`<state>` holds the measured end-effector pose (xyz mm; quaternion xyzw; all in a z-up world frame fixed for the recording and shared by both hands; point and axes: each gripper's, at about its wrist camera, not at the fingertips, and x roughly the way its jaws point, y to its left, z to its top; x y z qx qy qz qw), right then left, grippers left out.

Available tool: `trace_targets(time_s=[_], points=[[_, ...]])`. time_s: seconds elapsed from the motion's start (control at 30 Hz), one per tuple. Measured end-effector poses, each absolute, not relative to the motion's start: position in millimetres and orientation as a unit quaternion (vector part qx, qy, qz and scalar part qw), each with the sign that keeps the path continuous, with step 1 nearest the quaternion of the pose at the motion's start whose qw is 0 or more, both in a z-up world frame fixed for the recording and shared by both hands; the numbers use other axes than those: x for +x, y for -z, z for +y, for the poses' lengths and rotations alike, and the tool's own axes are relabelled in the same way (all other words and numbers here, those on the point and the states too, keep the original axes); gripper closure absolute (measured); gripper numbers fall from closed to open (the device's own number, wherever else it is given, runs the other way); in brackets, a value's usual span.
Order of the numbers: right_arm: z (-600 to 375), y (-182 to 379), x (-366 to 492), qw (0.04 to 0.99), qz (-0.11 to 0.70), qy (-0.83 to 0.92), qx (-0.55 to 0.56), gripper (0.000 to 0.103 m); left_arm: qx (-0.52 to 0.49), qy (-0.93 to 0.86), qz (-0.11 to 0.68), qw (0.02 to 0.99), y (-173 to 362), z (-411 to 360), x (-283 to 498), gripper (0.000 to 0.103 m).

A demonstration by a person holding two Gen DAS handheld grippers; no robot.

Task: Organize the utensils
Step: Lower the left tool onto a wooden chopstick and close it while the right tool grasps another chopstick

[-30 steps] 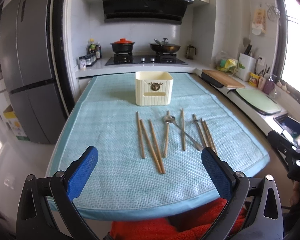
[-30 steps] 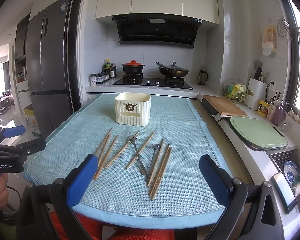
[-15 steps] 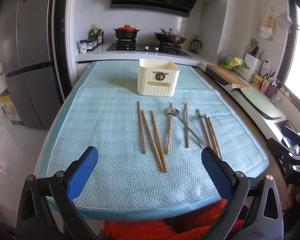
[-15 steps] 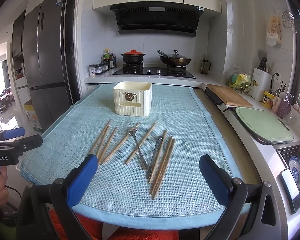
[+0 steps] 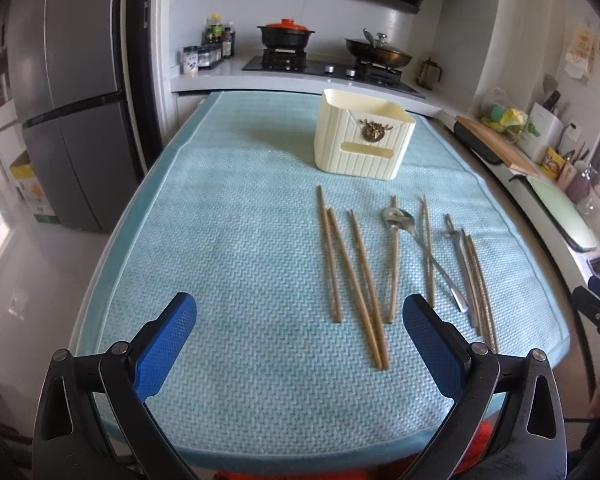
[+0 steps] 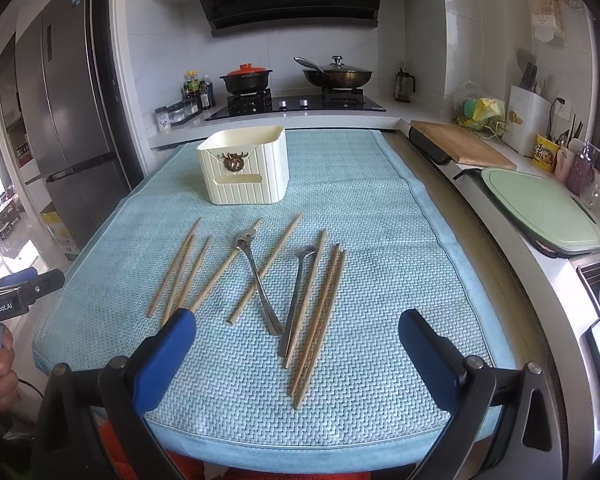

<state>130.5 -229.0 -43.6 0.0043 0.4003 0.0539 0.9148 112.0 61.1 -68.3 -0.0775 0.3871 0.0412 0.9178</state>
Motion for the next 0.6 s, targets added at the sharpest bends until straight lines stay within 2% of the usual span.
trace_targets(time_s=[0.33,0.4,0.53,0.6], points=[[-267.8,83.3,177.9,0.894,0.446,-0.018,0.04,0.002,-0.058,-0.016,0.451,0.891,112.4,69.9,203.4,0.001],[-271.6,92.7,188.6,0.89,0.454,-0.014,0.035,0.02,-0.053,-0.017,0.458,0.887,119.3,72.4,217.7,0.001],[-276.7,121.1,221.3,0.874,0.484,-0.028,0.034,0.04,-0.042,-0.021,0.472,0.88,134.6,75.9,240.4,0.001],[-276.3,138.1,238.6,0.863,0.503,-0.037,0.038,0.057,-0.036,-0.024,0.482,0.875,143.4,76.7,248.9,0.001]])
